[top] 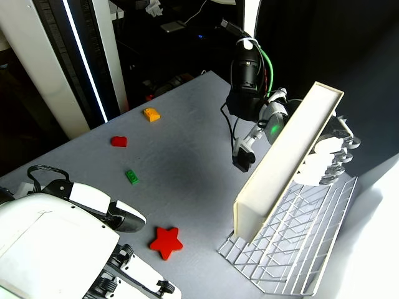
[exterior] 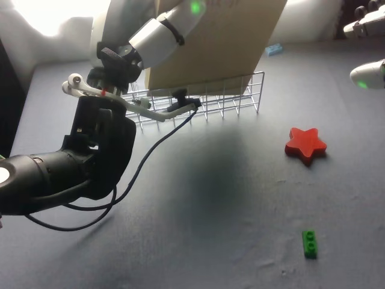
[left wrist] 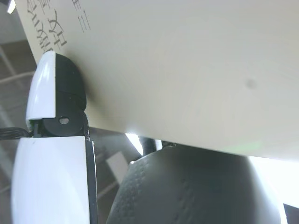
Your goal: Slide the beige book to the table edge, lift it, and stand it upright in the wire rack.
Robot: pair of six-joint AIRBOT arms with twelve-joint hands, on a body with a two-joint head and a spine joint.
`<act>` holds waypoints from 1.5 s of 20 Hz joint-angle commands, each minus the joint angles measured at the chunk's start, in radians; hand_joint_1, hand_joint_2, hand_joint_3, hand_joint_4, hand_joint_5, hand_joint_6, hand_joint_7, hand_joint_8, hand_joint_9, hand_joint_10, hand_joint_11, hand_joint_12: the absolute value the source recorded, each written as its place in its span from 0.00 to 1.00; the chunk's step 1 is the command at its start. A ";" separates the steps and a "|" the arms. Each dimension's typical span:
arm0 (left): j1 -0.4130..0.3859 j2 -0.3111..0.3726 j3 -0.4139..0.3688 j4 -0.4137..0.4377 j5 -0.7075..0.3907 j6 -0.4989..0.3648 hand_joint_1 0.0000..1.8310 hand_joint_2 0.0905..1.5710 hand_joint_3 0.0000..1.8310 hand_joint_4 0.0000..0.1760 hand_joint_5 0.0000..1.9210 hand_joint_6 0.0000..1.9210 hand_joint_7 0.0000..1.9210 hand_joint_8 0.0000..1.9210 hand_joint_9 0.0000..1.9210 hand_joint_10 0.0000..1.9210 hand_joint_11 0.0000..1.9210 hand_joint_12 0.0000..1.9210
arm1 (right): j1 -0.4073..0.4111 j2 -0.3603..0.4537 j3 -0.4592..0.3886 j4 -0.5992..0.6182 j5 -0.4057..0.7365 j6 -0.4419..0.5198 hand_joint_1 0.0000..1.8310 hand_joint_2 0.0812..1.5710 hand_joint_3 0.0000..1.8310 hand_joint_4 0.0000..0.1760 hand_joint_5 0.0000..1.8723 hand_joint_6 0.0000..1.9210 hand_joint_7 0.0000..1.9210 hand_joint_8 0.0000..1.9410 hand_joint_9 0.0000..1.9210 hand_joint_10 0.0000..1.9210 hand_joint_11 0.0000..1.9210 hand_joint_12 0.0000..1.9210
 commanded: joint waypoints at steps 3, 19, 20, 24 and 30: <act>-0.011 0.001 0.005 -0.037 -0.090 -0.018 0.74 0.74 0.00 0.00 0.42 0.59 0.43 0.67 0.42 0.73 0.38 0.75 | 0.007 0.005 0.001 -0.010 -0.067 0.005 0.13 0.74 0.00 0.00 0.21 0.01 0.21 0.00 0.22 0.00 0.00 0.53; -0.048 -0.001 0.002 -0.483 -0.059 0.164 0.73 0.74 0.00 0.00 0.43 0.57 0.43 0.67 0.41 0.76 0.35 0.80 | -0.005 0.005 0.002 -0.010 -0.096 0.010 0.13 0.73 0.00 0.00 0.22 0.00 0.22 0.00 0.22 0.00 0.02 0.52; -0.052 -0.001 0.000 -0.480 -0.067 0.164 0.73 0.74 0.00 0.00 0.43 0.57 0.43 0.67 0.41 0.75 0.35 0.80 | -0.005 0.005 0.002 -0.010 -0.096 0.010 0.13 0.73 0.00 0.00 0.22 0.00 0.22 0.00 0.22 0.00 0.02 0.52; -0.056 0.028 -0.043 -0.459 -0.097 0.164 0.74 0.74 0.00 0.00 0.42 0.58 0.44 0.66 0.41 0.74 0.36 0.79 | -0.005 0.005 0.002 -0.010 -0.100 0.009 0.12 0.74 0.00 0.00 0.21 0.00 0.21 0.00 0.22 0.00 0.00 0.53; -0.056 0.049 -0.087 -0.457 -0.142 0.177 0.73 0.74 0.00 0.00 0.44 0.56 0.42 0.69 0.40 0.76 0.35 0.80 | -0.005 0.005 0.001 -0.010 -0.100 0.009 0.12 0.74 0.00 0.00 0.20 0.00 0.21 0.00 0.21 0.00 0.00 0.52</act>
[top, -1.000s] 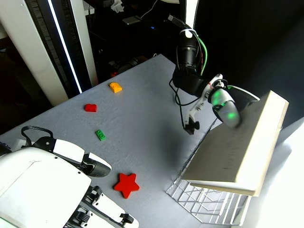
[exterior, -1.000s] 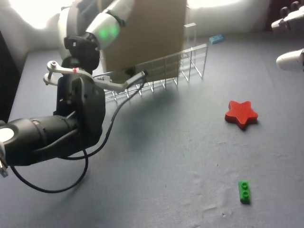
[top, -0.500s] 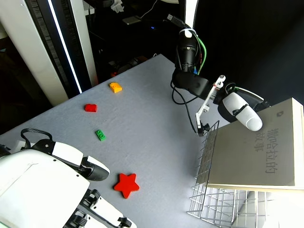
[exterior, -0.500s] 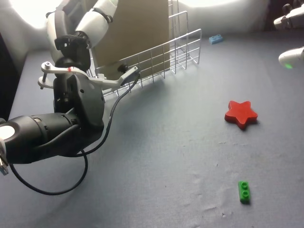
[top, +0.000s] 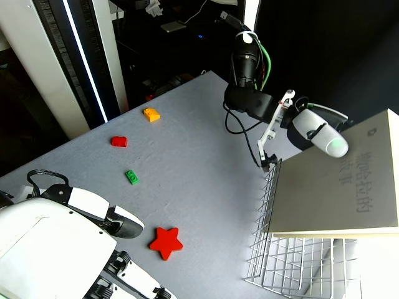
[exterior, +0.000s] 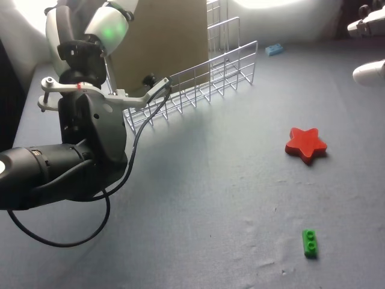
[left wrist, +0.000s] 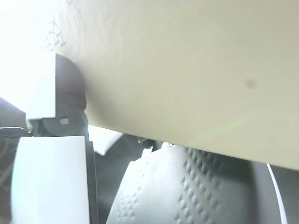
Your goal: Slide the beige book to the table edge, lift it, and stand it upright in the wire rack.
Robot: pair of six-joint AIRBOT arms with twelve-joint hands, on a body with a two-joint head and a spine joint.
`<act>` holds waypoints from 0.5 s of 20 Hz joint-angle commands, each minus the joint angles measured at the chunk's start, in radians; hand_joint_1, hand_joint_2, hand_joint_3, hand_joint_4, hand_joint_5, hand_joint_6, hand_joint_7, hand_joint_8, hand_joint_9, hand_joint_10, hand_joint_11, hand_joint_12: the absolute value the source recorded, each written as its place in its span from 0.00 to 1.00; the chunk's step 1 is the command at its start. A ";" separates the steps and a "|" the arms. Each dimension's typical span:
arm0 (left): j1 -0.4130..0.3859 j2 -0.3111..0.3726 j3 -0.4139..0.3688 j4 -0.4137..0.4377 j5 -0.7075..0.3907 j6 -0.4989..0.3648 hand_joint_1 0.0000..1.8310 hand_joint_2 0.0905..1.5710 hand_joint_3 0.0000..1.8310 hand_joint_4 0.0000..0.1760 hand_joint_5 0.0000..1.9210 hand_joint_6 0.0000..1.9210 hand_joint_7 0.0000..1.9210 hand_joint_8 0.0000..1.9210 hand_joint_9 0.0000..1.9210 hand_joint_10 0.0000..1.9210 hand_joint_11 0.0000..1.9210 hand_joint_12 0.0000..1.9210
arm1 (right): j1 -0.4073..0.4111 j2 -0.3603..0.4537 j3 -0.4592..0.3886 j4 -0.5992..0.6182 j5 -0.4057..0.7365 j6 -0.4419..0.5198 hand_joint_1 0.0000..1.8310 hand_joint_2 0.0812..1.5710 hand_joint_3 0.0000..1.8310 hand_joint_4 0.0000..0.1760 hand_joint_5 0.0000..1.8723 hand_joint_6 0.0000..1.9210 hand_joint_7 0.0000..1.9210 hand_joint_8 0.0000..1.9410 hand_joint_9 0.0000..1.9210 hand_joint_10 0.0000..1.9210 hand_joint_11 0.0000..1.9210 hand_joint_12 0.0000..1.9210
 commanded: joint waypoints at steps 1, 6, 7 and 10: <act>-0.014 0.011 0.001 0.061 -0.114 -0.012 0.74 0.74 0.00 0.00 0.44 0.56 0.43 0.68 0.40 0.75 0.35 0.79 | 0.008 0.006 0.001 -0.011 -0.067 0.005 0.12 0.74 0.00 0.00 0.21 0.00 0.21 0.00 0.22 0.00 0.00 0.52; -0.019 0.004 -0.012 0.041 -0.145 -0.005 0.74 0.74 0.00 0.00 0.44 0.56 0.43 0.67 0.41 0.76 0.33 0.82 | 0.008 0.006 0.001 -0.011 -0.067 0.005 0.13 0.73 0.00 0.00 0.21 0.00 0.22 0.00 0.22 0.00 0.01 0.52; -0.022 0.001 -0.015 0.030 -0.155 0.003 0.74 0.74 0.00 0.00 0.42 0.58 0.42 0.68 0.40 0.75 0.35 0.80 | 0.008 0.006 0.001 -0.011 -0.068 0.005 0.13 0.74 0.00 0.00 0.22 0.00 0.22 0.00 0.22 0.00 0.01 0.52; -0.030 -0.008 -0.019 0.015 -0.177 0.013 0.73 0.74 0.00 0.00 0.43 0.58 0.43 0.67 0.41 0.75 0.36 0.78 | 0.009 0.006 0.001 -0.011 -0.067 0.005 0.14 0.74 0.00 0.00 0.23 0.01 0.23 0.00 0.23 0.01 0.01 0.52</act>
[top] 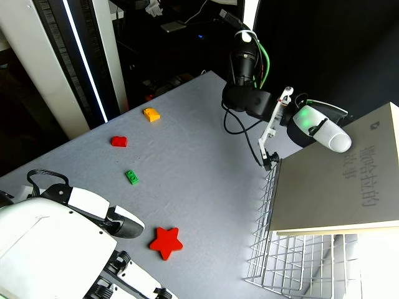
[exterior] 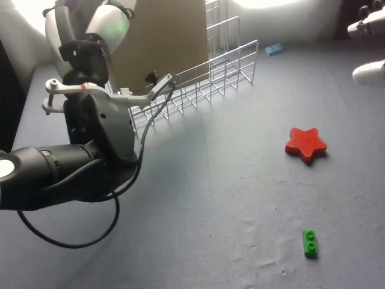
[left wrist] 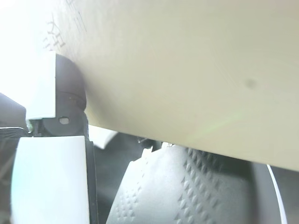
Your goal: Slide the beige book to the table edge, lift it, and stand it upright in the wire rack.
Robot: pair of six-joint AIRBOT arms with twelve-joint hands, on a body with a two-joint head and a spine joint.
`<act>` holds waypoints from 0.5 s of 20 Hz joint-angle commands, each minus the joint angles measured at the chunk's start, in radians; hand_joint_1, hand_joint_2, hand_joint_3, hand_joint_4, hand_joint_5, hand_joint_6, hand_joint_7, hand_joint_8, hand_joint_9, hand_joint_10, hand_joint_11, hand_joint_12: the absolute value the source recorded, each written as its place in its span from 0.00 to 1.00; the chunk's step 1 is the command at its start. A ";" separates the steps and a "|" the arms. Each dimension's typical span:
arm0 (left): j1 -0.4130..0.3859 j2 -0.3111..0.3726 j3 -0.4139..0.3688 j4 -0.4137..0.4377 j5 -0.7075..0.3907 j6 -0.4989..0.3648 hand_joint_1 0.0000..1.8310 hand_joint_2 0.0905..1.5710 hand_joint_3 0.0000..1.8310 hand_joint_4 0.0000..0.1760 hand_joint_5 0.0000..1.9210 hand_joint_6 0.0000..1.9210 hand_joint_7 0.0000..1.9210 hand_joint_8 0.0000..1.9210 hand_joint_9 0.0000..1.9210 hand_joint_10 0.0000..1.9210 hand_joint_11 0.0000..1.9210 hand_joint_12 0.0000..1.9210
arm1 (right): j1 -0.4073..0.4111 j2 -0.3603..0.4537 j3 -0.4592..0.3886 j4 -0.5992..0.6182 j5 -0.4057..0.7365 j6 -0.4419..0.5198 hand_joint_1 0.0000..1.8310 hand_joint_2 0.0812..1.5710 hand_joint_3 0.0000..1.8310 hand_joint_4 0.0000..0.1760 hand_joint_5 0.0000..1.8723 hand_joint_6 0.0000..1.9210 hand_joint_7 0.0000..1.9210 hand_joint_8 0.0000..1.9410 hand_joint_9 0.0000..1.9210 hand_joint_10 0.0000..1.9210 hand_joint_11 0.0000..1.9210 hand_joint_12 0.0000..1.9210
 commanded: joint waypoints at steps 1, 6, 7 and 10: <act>-0.015 0.005 0.004 0.065 -0.117 -0.014 0.74 0.74 0.00 0.00 0.43 0.57 0.44 0.67 0.41 0.75 0.36 0.79 | 0.009 0.006 0.001 -0.011 -0.067 0.005 0.14 0.74 0.00 0.00 0.22 0.00 0.23 0.00 0.23 0.00 0.00 0.52; -0.022 -0.001 -0.011 0.063 -0.127 0.002 0.74 0.74 0.00 0.00 0.42 0.58 0.43 0.67 0.42 0.74 0.38 0.76 | 0.009 0.006 -0.002 -0.011 -0.070 0.006 0.13 0.74 0.00 0.00 0.22 0.00 0.21 0.00 0.22 0.00 0.00 0.52; -0.021 -0.001 -0.018 0.063 -0.134 0.007 0.74 0.74 0.00 0.00 0.42 0.57 0.43 0.67 0.43 0.74 0.39 0.76 | 0.009 0.007 -0.003 -0.011 -0.071 0.006 0.12 0.74 0.00 0.00 0.21 0.00 0.21 0.00 0.22 0.00 0.00 0.52; -0.018 -0.002 -0.036 0.063 -0.157 0.008 0.74 0.74 0.00 0.00 0.42 0.58 0.42 0.68 0.41 0.74 0.39 0.76 | 0.009 0.007 -0.004 -0.011 -0.075 0.006 0.12 0.74 0.00 0.00 0.20 0.00 0.20 0.00 0.21 0.00 0.00 0.51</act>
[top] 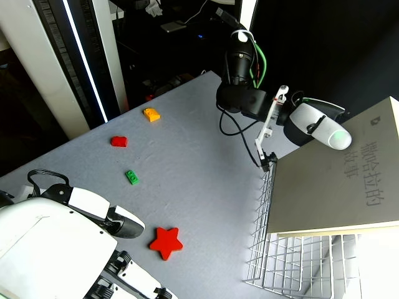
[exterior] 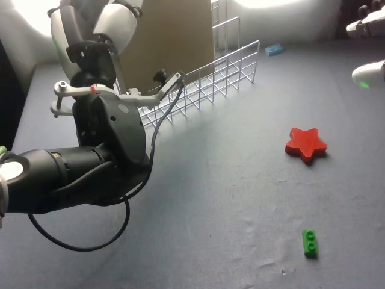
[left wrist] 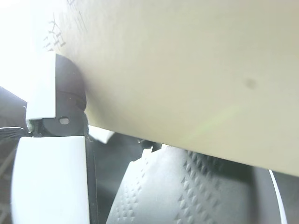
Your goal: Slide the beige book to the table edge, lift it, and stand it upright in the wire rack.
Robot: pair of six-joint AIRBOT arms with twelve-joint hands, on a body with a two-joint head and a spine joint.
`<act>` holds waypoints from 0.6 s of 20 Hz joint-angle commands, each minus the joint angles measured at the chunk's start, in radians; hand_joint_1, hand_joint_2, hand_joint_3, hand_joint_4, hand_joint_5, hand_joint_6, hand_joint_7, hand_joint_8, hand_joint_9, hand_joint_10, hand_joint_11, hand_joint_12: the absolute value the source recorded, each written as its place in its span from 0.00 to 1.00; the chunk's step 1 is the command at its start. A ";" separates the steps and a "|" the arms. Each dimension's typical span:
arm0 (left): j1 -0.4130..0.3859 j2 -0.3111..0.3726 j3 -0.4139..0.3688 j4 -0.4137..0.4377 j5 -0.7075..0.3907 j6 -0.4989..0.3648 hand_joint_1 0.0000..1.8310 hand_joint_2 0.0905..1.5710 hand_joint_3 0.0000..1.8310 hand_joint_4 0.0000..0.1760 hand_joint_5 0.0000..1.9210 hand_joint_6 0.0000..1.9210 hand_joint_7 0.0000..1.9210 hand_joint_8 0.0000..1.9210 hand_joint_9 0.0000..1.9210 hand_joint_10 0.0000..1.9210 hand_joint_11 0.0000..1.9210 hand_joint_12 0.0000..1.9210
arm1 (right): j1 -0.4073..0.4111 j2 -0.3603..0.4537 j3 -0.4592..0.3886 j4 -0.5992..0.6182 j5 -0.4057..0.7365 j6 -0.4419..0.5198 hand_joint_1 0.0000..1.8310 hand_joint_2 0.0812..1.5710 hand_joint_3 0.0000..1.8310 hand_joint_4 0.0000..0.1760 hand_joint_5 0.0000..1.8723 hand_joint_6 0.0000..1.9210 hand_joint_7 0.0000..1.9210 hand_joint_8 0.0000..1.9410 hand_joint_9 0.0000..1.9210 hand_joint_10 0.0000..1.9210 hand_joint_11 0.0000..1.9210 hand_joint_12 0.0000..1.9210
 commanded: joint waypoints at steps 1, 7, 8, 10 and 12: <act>-0.007 0.003 0.002 0.074 -0.105 -0.016 0.74 0.74 0.00 0.00 0.42 0.58 0.42 0.68 0.41 0.74 0.39 0.76 | 0.009 0.007 -0.001 -0.011 -0.071 0.006 0.12 0.74 0.00 0.00 0.20 0.00 0.20 0.00 0.21 0.00 0.00 0.51; -0.006 0.001 -0.003 0.074 -0.111 -0.011 0.73 0.74 0.00 0.00 0.44 0.56 0.42 0.68 0.40 0.76 0.32 0.82 | 0.007 0.007 -0.001 -0.011 -0.079 0.006 0.14 0.73 0.00 0.00 0.22 0.01 0.22 0.01 0.23 0.01 0.01 0.52; -0.006 0.001 -0.003 0.074 -0.113 -0.011 0.73 0.74 0.00 0.00 0.43 0.57 0.43 0.67 0.40 0.76 0.32 0.82 | 0.007 0.007 -0.001 -0.011 -0.080 0.006 0.14 0.74 0.00 0.00 0.23 0.00 0.22 0.00 0.23 0.00 0.01 0.52; -0.006 0.001 -0.001 0.074 -0.115 -0.011 0.74 0.74 0.00 0.00 0.44 0.56 0.44 0.66 0.41 0.75 0.34 0.81 | 0.007 0.007 -0.002 -0.011 -0.080 0.006 0.14 0.73 0.00 0.00 0.22 0.00 0.22 0.00 0.23 0.00 0.01 0.53; -0.006 0.002 0.001 0.074 -0.115 -0.011 0.74 0.74 0.00 0.00 0.45 0.55 0.43 0.68 0.40 0.76 0.34 0.80 | 0.006 0.006 -0.002 -0.011 -0.082 0.006 0.13 0.74 0.00 0.00 0.20 0.00 0.20 0.00 0.21 0.00 0.00 0.52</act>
